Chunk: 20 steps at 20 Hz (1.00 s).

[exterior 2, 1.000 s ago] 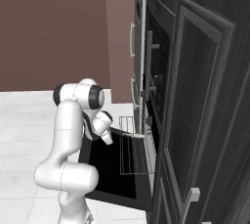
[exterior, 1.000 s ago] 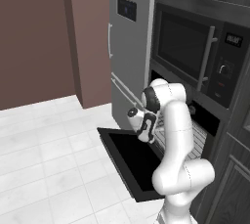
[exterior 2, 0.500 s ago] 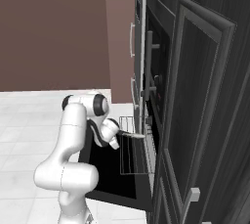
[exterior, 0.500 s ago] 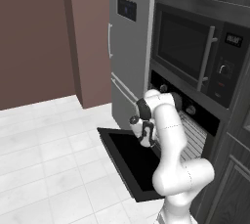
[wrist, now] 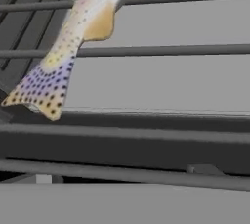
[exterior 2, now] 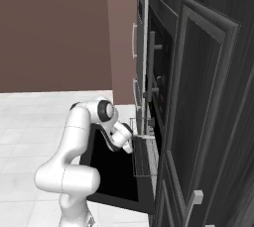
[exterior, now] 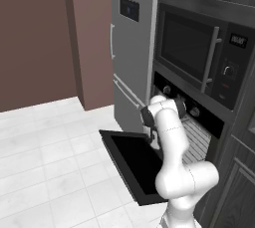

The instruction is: Place the fish on the rack of the oven, and slide the rack back inside. Close the oven door.

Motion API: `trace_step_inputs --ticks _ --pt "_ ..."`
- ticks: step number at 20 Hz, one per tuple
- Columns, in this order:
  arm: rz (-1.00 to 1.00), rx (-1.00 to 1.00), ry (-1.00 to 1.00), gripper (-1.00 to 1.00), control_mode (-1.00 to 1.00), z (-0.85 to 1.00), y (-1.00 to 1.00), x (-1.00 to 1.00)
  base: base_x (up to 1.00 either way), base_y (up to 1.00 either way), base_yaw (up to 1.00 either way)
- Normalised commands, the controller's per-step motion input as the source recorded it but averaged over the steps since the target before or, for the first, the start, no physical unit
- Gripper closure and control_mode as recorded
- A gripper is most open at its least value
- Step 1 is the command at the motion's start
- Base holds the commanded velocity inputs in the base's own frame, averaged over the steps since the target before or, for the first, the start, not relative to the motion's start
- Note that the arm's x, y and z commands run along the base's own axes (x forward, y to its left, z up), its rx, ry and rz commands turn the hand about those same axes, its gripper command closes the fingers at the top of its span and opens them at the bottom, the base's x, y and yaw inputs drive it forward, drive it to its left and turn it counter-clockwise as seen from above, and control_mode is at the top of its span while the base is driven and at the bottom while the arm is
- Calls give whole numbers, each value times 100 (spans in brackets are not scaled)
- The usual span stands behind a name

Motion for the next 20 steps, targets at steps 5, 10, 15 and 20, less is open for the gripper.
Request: trace_step_inputs --ticks 5,10,15,20 --pt "-19 4 -7 -100 -100 0 -95 0 0 0 0" --pt "-19 5 -3 -100 -100 1 -98 0 0 0 0" --pt "-12 3 -7 -100 -100 22 -49 -15 0 0 0" --pt "0 -1 -24 -100 -100 33 52 -78 0 0 0"
